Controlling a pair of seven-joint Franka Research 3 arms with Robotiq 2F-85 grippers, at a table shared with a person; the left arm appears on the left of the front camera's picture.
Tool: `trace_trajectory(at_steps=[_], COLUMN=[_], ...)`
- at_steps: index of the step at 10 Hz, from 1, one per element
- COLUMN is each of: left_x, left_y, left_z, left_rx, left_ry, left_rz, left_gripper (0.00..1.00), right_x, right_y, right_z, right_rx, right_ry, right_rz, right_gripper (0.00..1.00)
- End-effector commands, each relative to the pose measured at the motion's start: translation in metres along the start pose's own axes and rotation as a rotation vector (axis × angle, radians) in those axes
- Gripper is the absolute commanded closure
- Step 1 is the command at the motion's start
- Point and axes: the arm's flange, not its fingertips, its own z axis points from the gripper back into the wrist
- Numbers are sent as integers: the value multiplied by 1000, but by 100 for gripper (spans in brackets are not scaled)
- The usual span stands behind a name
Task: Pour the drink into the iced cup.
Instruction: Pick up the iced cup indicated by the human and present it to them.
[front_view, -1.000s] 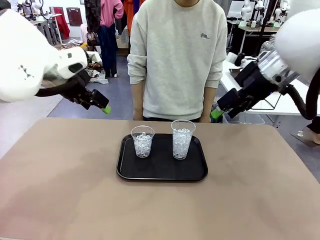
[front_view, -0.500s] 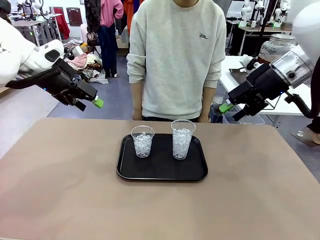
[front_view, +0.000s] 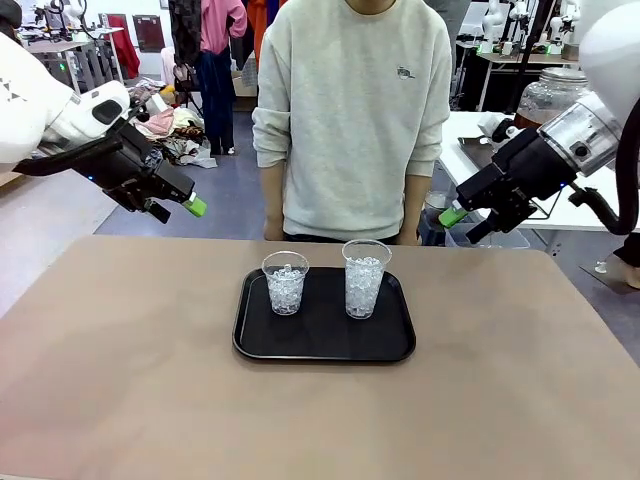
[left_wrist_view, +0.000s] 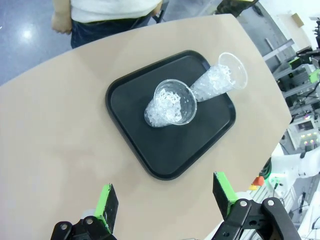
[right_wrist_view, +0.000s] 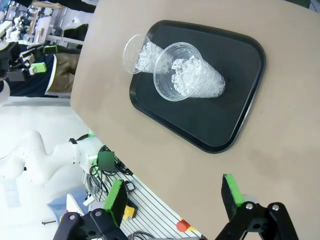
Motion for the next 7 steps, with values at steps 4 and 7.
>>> trace_trajectory(at_steps=[4,7], left_x=[14,16], left_y=[30,61], left_z=[20,25], left_rx=[-162,-382], left_ry=[-89,-73], left_rz=[237,433], left_gripper=[0,0], right_x=[24,31], right_y=[-12,-41], right_z=[11,18], right_rx=[181,337], right_ry=[-26,-31], right_rz=[-252,-382], right_gripper=[0,0])
